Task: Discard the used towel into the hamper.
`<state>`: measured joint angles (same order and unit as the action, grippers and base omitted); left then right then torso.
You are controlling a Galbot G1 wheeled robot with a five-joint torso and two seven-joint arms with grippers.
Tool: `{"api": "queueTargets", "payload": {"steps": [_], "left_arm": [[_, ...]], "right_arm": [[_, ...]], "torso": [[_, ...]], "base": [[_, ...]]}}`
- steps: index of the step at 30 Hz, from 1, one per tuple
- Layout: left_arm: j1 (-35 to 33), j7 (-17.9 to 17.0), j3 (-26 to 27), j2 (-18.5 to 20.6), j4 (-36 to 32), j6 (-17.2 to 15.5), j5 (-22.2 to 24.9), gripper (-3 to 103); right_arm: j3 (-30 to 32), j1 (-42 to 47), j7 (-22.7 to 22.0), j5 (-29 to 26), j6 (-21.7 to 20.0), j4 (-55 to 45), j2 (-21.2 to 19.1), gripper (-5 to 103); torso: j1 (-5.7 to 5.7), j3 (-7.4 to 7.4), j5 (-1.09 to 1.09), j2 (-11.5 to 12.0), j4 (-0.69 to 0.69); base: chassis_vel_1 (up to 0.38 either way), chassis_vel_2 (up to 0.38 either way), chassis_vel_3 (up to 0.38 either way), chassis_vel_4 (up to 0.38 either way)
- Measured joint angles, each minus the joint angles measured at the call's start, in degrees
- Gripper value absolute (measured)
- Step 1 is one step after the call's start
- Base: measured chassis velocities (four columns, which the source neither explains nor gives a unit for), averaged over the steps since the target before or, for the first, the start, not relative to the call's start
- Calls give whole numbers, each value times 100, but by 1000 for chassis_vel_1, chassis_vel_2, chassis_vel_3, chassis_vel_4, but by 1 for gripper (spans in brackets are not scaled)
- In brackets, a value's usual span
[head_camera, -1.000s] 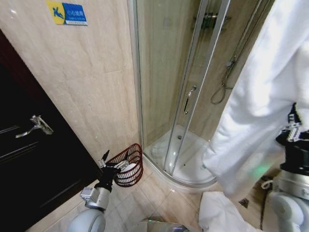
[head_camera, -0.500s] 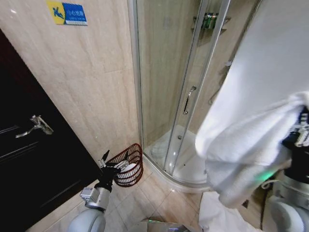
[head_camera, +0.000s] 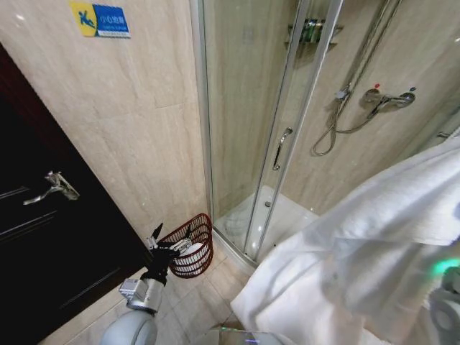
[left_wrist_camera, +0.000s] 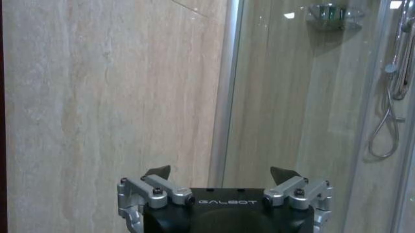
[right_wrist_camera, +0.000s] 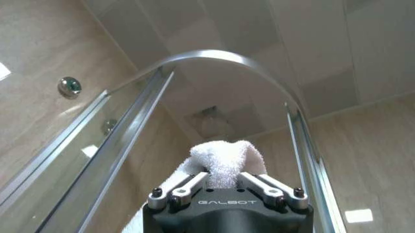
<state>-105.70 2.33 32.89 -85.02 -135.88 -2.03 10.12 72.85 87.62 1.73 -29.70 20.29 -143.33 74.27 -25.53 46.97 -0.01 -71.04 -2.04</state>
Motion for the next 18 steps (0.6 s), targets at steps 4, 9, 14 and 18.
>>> {"api": "queueTargets", "payload": {"steps": [4, 9, 14, 18], "left_arm": [[0, 0, 0, 0, 0, 0, 0, 100], [0, 0, 0, 0, 0, 0, 0, 100], [0, 0, 0, 0, 0, 0, 0, 100], [0, 0, 0, 0, 0, 0, 0, 100]], "right_arm": [[-48, 54, -16, -121, -55, 0, 34, 6], [-158, 367, 12, -51, -248, 15, 297, 6], [-184, 398, -74, 35, -821, 11, 338, 6], [-434, 255, -590, -11, -1746, 9, 290, 6]], "torso": [[0, 0, 0, 0, 0], [0, 0, 1, 0, 1], [0, 0, -1, 0, 1], [0, 0, 0, 0, 0]], "base": [[0, 0, 0, 0], [0, 0, 0, 0], [0, 0, 0, 0], [0, 0, 0, 0]]}}
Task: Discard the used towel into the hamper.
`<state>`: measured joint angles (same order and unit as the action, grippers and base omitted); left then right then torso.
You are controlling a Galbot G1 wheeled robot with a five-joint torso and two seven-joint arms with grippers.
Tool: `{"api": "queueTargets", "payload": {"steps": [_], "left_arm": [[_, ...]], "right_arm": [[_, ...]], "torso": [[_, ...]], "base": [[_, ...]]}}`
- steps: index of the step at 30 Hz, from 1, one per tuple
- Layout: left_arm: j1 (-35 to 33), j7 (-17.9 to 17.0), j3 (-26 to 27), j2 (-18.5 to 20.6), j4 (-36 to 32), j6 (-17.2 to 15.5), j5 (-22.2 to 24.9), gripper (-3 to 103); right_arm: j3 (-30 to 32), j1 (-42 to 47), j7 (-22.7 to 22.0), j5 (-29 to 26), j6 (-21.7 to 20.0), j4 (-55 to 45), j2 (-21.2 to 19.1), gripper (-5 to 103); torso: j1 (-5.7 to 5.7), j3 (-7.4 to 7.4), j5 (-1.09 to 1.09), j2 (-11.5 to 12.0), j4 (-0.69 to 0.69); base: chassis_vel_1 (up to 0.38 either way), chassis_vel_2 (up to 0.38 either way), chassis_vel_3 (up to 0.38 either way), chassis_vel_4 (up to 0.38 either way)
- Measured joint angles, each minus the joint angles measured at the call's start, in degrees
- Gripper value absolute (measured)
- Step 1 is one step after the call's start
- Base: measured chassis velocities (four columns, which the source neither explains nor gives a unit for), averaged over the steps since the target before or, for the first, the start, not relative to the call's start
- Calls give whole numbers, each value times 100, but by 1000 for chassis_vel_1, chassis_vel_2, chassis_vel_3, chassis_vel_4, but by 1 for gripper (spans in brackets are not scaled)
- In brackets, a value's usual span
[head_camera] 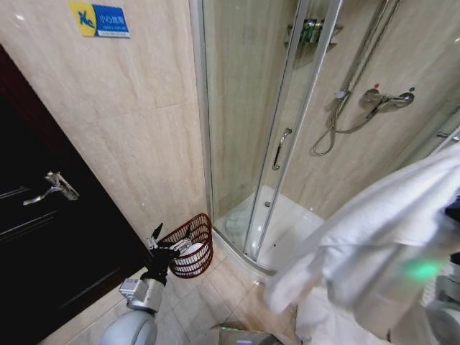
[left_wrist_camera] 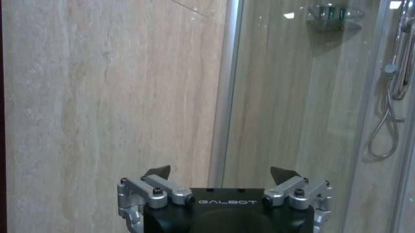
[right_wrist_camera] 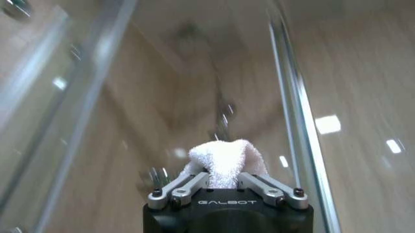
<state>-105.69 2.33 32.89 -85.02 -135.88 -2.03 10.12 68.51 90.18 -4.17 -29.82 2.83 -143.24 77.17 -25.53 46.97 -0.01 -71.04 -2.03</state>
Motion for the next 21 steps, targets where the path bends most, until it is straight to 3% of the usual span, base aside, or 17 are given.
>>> {"api": "queueTargets", "payload": {"steps": [3, 6, 21], "left_arm": [[0, 0, 0, 0, 0, 0, 0, 100], [0, 0, 0, 0, 0, 0, 0, 100], [0, 0, 0, 0, 0, 0, 0, 100]], "right_arm": [[-279, -64, -390, -75, -649, 0, -29, 6], [-420, -24, -441, -96, -848, 0, -11, 6], [-326, -71, -352, -120, -657, -2, -99, 6]], "torso": [[0, 0, 2, 0, -2], [0, 0, 2, 0, 0], [0, 0, 0, 0, 0]], "base": [[0, 0, 0, 0], [0, 0, 0, 0], [0, 0, 0, 0]]}}
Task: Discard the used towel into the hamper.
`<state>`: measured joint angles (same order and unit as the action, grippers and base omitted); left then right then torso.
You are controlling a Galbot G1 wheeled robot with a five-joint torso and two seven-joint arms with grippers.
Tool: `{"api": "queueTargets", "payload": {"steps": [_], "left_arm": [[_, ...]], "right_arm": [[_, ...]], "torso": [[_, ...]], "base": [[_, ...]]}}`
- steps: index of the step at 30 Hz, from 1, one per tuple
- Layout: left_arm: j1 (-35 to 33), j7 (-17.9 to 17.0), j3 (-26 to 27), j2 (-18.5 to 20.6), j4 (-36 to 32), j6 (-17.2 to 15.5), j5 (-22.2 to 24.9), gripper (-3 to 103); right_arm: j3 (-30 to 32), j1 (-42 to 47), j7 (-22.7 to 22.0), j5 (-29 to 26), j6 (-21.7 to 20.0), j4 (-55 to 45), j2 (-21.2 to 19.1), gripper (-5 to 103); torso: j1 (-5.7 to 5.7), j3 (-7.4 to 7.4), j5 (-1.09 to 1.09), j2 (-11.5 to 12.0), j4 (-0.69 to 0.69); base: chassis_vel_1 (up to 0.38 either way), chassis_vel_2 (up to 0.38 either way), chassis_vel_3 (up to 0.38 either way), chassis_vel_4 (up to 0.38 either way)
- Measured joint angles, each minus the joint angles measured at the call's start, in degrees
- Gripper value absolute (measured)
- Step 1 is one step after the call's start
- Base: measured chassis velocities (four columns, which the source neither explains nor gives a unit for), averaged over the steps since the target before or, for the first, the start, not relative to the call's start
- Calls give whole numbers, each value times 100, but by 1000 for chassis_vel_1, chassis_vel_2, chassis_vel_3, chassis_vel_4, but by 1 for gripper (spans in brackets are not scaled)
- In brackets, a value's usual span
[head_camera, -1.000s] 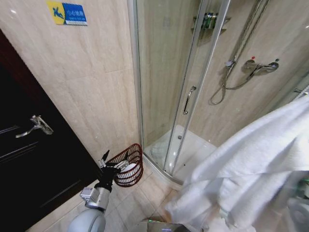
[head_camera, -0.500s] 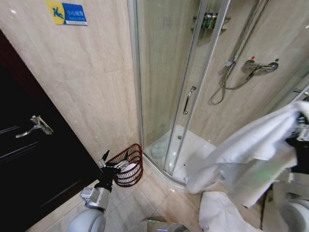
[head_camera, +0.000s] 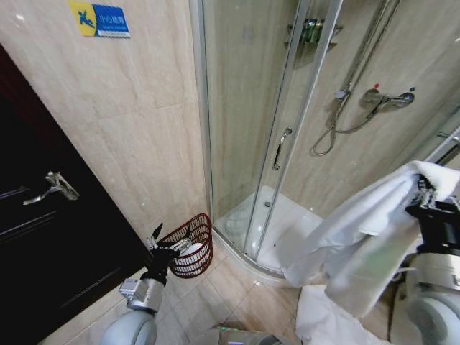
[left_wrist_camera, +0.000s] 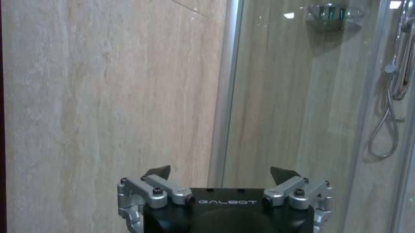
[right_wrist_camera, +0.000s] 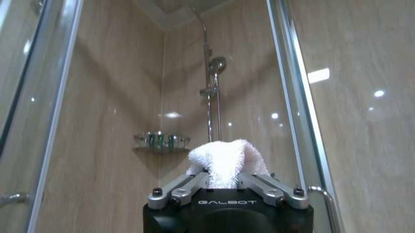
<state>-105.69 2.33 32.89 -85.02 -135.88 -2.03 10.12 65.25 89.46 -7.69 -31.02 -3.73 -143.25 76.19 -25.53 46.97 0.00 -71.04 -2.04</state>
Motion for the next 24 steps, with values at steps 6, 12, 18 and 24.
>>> {"api": "queueTargets", "payload": {"steps": [6, 12, 18, 24], "left_arm": [[0, 0, 0, 0, 0, 0, 0, 100], [0, 0, 0, 0, 0, 0, 1, 100], [0, 0, 0, 0, 0, 0, 0, 100], [0, 0, 0, 0, 0, 0, 0, 100]], "right_arm": [[41, 44, 36, 45, 91, 0, 41, 6], [40, 92, 61, 55, 151, 0, 91, 6], [127, 115, 120, 30, 274, 0, 59, 6], [212, 90, 137, -26, 299, 0, -10, 6]], "torso": [[0, 0, 0, 0, 0], [5, -5, 0, 9, 0], [12, -14, 0, 25, 1], [-18, 19, 0, -40, 0]], "base": [[0, 0, 0, 0], [0, 0, 0, 0], [0, 0, 0, 0], [0, 0, 0, 0]]}}
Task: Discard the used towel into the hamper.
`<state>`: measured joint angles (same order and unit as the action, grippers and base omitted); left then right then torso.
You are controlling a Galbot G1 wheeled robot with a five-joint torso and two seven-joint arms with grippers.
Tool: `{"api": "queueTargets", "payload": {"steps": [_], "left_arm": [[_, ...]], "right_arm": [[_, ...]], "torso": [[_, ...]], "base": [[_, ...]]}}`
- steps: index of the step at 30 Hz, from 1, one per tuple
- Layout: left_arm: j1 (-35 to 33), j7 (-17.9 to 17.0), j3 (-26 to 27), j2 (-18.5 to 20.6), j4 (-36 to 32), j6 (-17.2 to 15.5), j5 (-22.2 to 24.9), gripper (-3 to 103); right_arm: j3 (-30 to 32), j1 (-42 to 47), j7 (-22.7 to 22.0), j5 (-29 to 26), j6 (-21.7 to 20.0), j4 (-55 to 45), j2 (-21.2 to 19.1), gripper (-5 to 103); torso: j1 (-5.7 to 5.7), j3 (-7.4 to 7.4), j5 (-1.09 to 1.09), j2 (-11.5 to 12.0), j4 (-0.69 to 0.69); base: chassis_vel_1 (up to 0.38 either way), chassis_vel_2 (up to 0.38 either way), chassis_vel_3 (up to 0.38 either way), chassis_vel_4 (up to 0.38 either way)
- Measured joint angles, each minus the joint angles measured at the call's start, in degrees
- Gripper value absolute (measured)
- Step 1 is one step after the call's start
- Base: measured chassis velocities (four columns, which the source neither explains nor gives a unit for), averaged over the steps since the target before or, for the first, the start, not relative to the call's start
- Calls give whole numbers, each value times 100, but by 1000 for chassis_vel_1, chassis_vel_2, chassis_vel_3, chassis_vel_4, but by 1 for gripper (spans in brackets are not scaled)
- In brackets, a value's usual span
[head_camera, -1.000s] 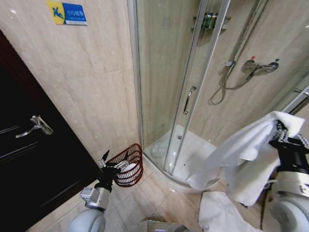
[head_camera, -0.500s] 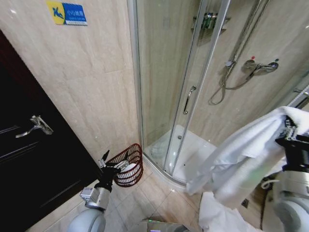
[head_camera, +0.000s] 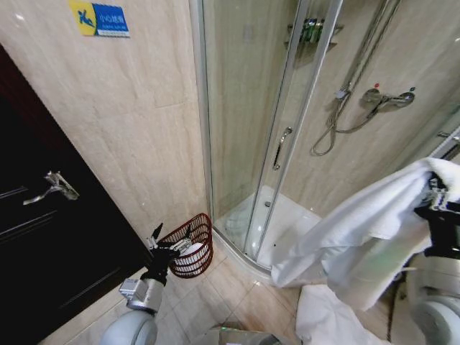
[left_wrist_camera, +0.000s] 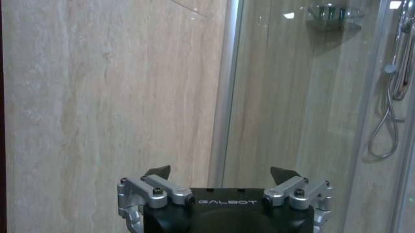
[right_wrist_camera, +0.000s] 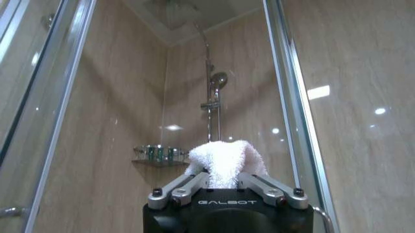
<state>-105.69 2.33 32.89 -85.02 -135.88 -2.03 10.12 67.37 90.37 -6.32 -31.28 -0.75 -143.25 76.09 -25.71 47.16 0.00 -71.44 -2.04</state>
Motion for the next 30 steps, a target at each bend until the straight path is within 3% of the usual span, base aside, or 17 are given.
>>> {"api": "queueTargets", "payload": {"steps": [14, 30], "left_arm": [[0, 0, 0, 0, 0, 0, 0, 100], [0, 0, 0, 0, 0, 0, 0, 100]], "right_arm": [[-25, -15, 54, 6, 43, 1, -3, 6], [-29, -3, 83, 5, 107, 2, 24, 6]], "torso": [[-202, 242, 0, -444, 0], [-221, 264, 1, -483, -1]], "base": [[0, 0, 0, 0], [32, -24, -31, 29]]}}
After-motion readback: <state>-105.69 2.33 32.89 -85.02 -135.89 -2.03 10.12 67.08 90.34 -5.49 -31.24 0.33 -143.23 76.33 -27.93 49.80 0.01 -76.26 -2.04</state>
